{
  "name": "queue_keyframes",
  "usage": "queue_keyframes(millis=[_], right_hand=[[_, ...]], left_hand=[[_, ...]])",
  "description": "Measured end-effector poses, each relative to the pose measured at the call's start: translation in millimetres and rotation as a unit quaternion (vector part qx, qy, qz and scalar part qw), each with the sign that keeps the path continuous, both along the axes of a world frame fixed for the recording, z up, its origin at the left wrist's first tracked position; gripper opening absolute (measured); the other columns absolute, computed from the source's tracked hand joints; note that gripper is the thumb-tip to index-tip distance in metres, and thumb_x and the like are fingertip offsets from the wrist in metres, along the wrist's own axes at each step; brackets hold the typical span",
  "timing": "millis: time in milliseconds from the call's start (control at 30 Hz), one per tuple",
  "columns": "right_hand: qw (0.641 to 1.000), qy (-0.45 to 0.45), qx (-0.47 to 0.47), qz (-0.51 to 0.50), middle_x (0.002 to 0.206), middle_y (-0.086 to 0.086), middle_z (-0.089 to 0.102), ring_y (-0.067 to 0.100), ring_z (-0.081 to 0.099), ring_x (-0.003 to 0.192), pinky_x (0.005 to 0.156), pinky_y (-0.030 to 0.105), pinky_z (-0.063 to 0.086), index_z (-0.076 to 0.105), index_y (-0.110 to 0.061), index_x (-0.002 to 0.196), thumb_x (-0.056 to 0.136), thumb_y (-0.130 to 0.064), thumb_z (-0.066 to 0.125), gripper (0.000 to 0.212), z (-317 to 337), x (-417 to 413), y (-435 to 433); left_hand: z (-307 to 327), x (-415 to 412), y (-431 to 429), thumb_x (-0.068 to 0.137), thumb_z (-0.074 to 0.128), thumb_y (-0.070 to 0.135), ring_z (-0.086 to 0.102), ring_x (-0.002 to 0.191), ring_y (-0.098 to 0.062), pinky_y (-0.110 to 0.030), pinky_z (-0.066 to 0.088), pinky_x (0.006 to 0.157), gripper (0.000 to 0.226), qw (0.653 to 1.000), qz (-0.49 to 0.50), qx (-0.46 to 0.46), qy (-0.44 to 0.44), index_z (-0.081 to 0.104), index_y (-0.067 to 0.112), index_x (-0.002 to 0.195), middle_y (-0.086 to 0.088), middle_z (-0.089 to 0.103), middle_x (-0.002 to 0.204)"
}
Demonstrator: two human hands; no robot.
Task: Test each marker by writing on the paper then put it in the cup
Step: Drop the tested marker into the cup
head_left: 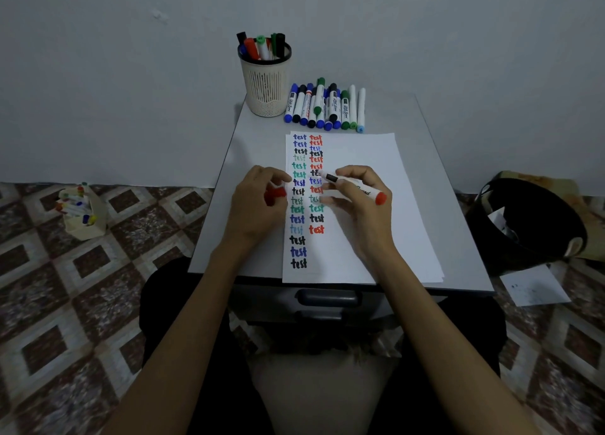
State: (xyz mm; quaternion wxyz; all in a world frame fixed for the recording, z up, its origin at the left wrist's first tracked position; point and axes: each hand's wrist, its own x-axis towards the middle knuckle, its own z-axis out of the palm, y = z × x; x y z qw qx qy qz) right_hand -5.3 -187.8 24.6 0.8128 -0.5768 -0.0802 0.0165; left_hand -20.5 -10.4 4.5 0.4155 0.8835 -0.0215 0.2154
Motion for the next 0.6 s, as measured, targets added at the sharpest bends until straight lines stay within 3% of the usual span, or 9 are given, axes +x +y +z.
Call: queue_keyframes(millis=[67, 200, 500, 600], right_hand=[[1.0, 0.006, 0.008, 0.014, 0.089, 0.01, 0.072, 0.034, 0.071, 0.088, 0.071, 0.04, 0.061, 0.057, 0.001, 0.096, 0.09, 0.007, 0.055, 0.008, 0.1, 0.9, -0.5], [1.0, -0.002, -0.01, 0.01, 0.076, 0.009, 0.07, 0.029, 0.07, 0.068, 0.064, 0.034, 0.058, 0.055, 0.0, 0.089, 0.089, 0.007, 0.057, 0.007, 1.3, -0.2, -0.1], [0.999, -0.015, -0.008, 0.031, 0.08, 0.01, 0.071, 0.031, 0.071, 0.069, 0.065, 0.034, 0.059, 0.055, 0.0, 0.089, 0.087, 0.005, 0.061, 0.009, 1.1, -1.5, 0.3], [1.0, 0.002, -0.004, 0.031, 0.083, 0.014, 0.073, 0.031, 0.072, 0.071, 0.065, 0.034, 0.06, 0.057, -0.001, 0.09, 0.085, 0.002, 0.066, 0.011, 4.2, -3.0, 0.6]], left_hand=[[3.7, -0.8, 1.6, 0.084, 0.06, 0.003, 0.059, 0.095, -0.013, -0.012, 0.051, 0.077, 0.018, 0.998, -0.017, -0.067, -0.009, 0.058, 0.011, 0.1, -0.004, 0.06, 0.106], [8.8, -5.2, 7.1, 0.087, 0.059, 0.006, 0.063, 0.101, -0.015, -0.018, 0.052, 0.079, 0.019, 0.982, -0.074, -0.172, 0.003, 0.06, 0.008, 0.106, -0.003, 0.065, 0.106], [15.5, -10.1, 8.1, 0.086, 0.057, 0.009, 0.065, 0.098, -0.013, -0.019, 0.053, 0.078, 0.024, 0.962, -0.148, -0.228, 0.031, 0.061, 0.014, 0.109, -0.002, 0.067, 0.102], [17.9, -13.2, 7.7, 0.084, 0.058, 0.004, 0.067, 0.094, -0.016, -0.021, 0.053, 0.077, 0.025, 0.942, -0.148, -0.301, 0.025, 0.062, 0.011, 0.108, 0.001, 0.071, 0.095]])
